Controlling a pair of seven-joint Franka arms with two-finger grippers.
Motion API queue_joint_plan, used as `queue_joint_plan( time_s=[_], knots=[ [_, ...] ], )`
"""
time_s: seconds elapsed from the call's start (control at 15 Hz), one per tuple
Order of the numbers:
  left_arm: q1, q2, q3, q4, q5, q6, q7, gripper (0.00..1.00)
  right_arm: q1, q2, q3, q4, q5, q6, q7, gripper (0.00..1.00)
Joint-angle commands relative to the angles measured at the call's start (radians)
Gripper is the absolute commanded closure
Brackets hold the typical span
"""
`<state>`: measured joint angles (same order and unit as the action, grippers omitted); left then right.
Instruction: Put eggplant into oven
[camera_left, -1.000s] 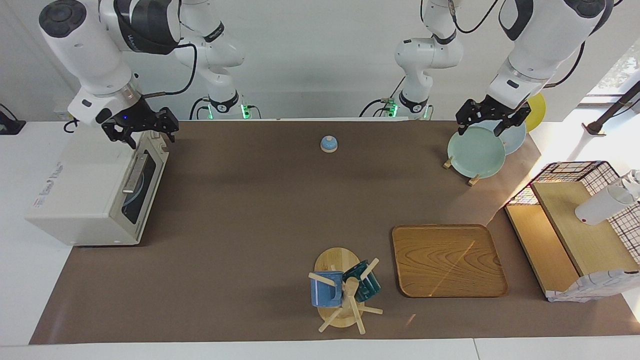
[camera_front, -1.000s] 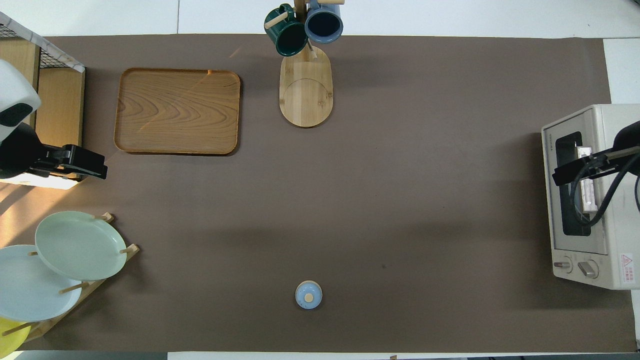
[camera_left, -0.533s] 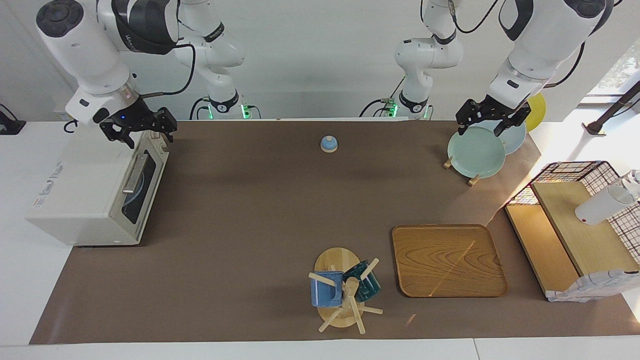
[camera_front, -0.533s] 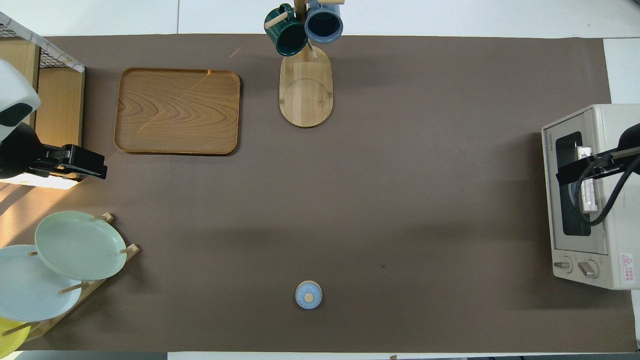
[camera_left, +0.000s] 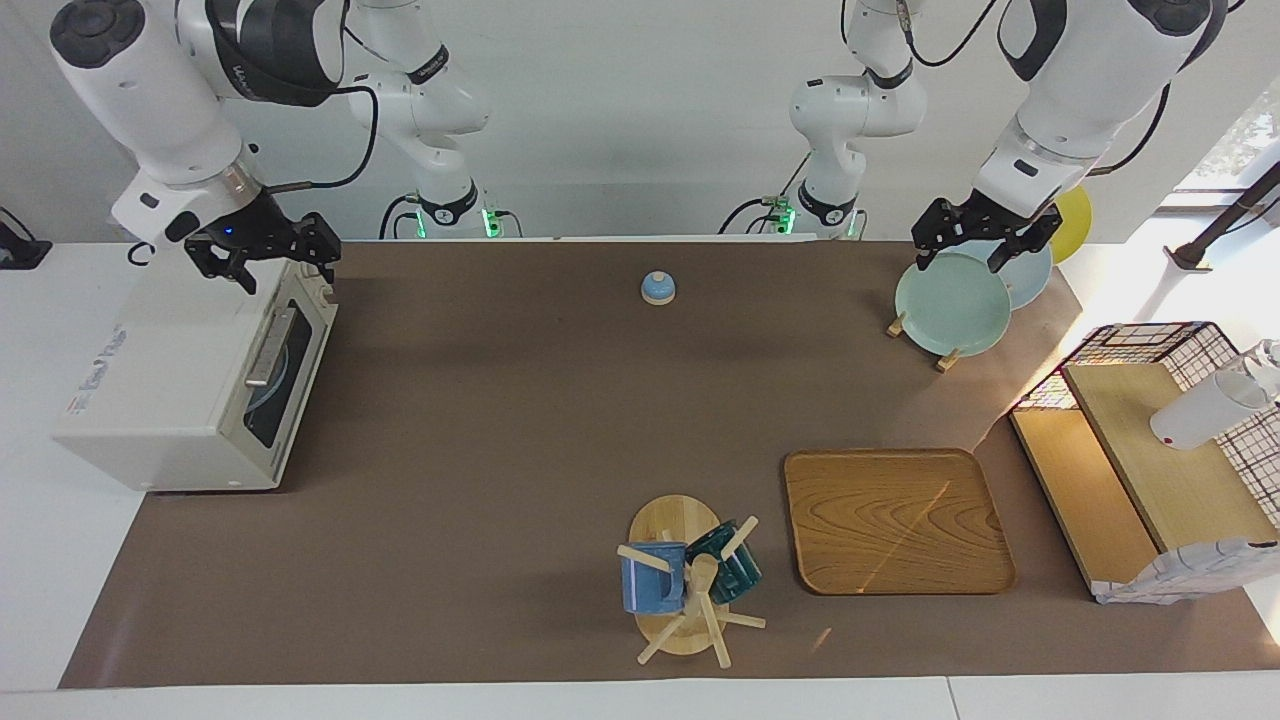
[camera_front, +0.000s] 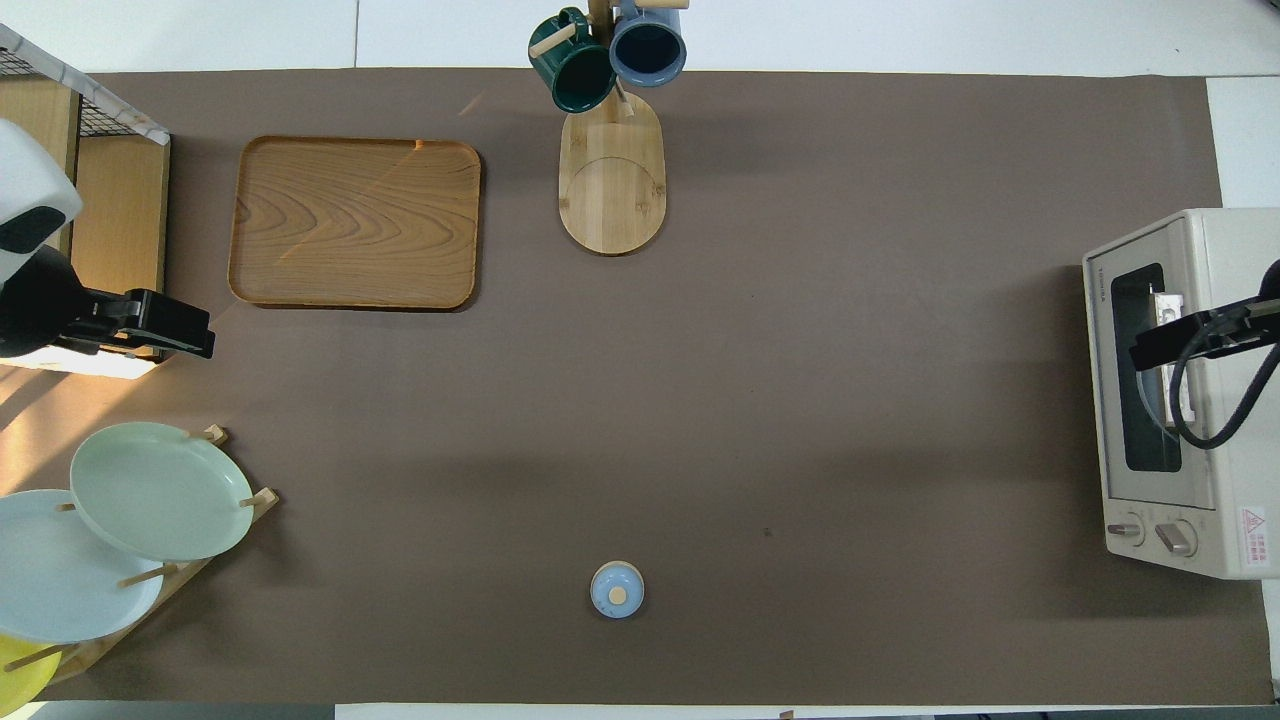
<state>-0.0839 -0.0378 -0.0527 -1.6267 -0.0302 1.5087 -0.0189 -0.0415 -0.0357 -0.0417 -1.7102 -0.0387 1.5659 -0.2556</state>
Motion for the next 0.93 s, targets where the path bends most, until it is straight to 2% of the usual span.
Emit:
queue_joint_plan(
  time_s=[0.0, 0.87],
  knots=[
    [0.009, 0.003, -0.001, 0.008, -0.002, -0.015, 0.007, 0.0, -0.003, -0.016, -0.003, -0.006, 0.028, 0.0, 0.021, 0.0],
    [0.009, 0.003, -0.001, 0.008, -0.002, -0.015, 0.007, 0.0, -0.001, -0.021, 0.005, 0.001, 0.034, -0.009, 0.019, 0.0]
  ],
)
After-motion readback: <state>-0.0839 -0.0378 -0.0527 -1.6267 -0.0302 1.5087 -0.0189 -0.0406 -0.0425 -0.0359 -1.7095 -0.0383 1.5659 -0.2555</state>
